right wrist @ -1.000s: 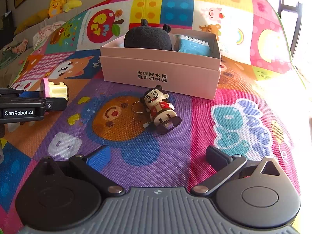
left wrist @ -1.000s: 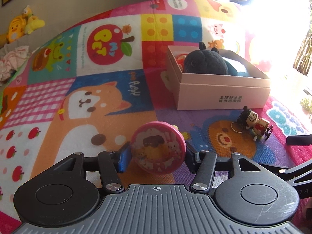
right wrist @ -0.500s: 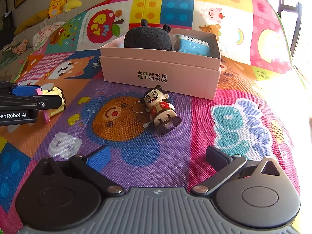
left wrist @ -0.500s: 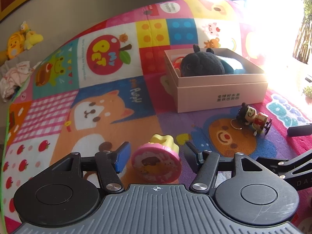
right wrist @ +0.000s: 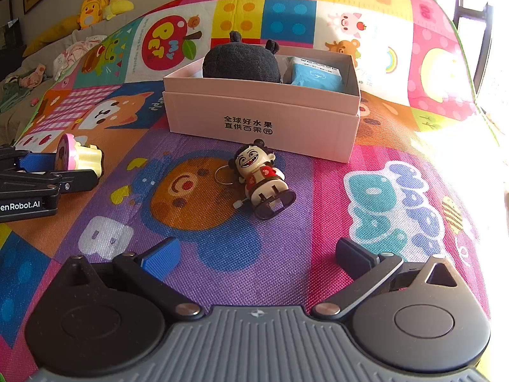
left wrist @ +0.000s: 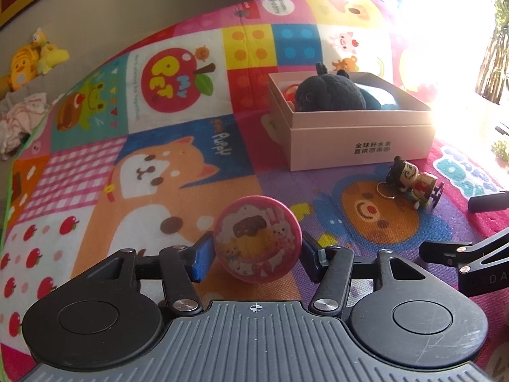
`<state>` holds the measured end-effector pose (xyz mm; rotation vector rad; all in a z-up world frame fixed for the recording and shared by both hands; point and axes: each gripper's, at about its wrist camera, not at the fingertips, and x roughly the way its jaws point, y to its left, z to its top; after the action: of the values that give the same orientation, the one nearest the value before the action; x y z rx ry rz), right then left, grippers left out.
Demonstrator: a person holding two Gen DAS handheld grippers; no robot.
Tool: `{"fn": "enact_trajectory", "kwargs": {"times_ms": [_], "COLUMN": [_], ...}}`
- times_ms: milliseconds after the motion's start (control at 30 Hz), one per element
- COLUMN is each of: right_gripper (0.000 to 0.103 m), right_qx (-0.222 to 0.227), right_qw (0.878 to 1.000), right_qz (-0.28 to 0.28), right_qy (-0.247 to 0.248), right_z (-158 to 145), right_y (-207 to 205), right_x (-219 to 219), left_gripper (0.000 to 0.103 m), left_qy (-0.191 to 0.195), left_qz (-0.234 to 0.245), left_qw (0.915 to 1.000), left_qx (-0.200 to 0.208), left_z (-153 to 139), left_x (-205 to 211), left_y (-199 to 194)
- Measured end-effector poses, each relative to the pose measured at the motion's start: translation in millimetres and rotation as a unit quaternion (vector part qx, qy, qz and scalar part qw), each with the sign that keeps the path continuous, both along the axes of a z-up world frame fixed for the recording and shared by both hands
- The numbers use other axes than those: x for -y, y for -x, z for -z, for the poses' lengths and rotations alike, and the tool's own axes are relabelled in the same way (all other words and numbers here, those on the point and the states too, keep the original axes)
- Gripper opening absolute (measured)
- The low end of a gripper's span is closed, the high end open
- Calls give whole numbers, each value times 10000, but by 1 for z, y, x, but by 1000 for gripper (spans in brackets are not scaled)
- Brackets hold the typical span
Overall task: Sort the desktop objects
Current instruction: 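Hold the round toy in the left gripper and lift it off the mat, then close the right gripper on the keychain figure while the left gripper holds the round toy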
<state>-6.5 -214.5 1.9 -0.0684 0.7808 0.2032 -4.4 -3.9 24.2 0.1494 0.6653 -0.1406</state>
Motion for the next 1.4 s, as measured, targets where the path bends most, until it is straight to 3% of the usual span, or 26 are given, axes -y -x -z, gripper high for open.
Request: {"fn": "enact_trajectory", "kwargs": {"times_ms": [233, 500, 833, 1067, 1233, 1333, 1367, 1400], "right_gripper": [103, 103, 103, 103, 103, 103, 103, 103], "right_qx": [0, -3, -35, -195, 60, 796, 920, 957], "right_qw": [10000, 10000, 9999, 9998, 9953, 9734, 9710, 9777], "right_qz": [-1, 2, -28, -60, 421, 1045, 1092, 982], "right_qy": [-1, 16, 100, -37, 868, 1876, 1917, 1590], "right_z": [0, 0, 0, -7, -11, -15, -17, -24], "right_y": [0, 0, -5, -15, -30, -34, -34, -32], "right_x": [0, -1, -6, 3, 15, 18, 20, 24], "left_gripper": [61, 62, 93, 97, 100, 100, 100, 100], "left_qy": [-136, 219, 667, 1011, 1207, 1257, 1259, 1258], "left_qz": [-26, -89, -165, -216, -252, -238, -235, -226], "left_qw": [9999, 9997, 9975, 9946, 9924, 9918, 9917, 9918], "left_qx": [18, 95, 134, 39, 18, 45, 60, 69], "left_z": [-1, 5, 17, 19, 20, 20, 20, 20], "left_x": [3, 3, -3, -11, -16, -17, -17, -16], "left_y": [-1, -8, -14, -20, -19, -19, -18, -18]}}
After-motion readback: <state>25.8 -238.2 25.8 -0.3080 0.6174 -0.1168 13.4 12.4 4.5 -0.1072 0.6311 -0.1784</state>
